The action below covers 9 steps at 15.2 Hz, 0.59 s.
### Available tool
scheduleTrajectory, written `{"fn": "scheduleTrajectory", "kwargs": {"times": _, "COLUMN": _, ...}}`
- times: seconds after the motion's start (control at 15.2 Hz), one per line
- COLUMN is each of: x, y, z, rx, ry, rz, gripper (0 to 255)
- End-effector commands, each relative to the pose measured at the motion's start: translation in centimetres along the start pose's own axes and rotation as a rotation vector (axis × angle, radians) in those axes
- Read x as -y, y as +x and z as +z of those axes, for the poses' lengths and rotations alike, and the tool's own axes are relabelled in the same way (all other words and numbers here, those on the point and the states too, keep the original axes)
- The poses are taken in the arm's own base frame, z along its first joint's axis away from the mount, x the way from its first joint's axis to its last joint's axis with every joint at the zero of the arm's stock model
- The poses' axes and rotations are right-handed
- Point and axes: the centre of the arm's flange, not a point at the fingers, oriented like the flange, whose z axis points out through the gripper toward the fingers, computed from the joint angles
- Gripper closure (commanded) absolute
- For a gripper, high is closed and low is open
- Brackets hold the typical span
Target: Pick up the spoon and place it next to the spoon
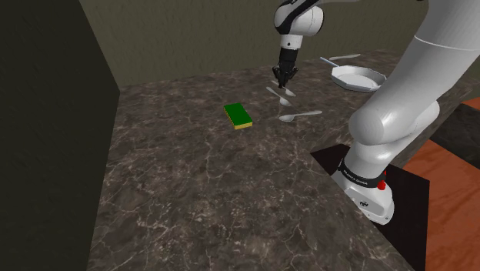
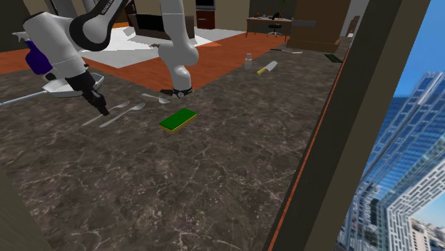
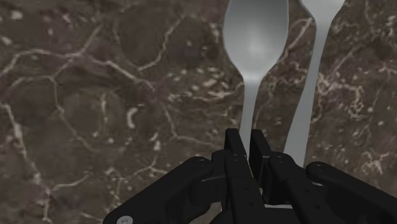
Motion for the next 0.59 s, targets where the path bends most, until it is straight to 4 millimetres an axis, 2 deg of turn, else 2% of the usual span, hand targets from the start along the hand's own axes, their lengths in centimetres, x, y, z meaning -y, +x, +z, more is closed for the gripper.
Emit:
{"fn": "scheduleTrajectory", "kwargs": {"times": 0.0, "x": 0.0, "y": 0.0, "z": 0.0, "rx": 0.000, "ry": 0.000, "rz": 0.000, "gripper": 0}}
{"fn": "scheduleTrajectory", "kwargs": {"times": 0.33, "x": 0.0, "y": 0.0, "z": 0.0, "rx": 0.000, "ry": 0.000, "rz": 0.000, "gripper": 0}}
{"fn": "scheduleTrajectory", "kwargs": {"times": 0.53, "x": 0.0, "y": 0.0, "z": -4.0, "rx": 0.000, "ry": 0.000, "rz": 0.000, "gripper": 0}}
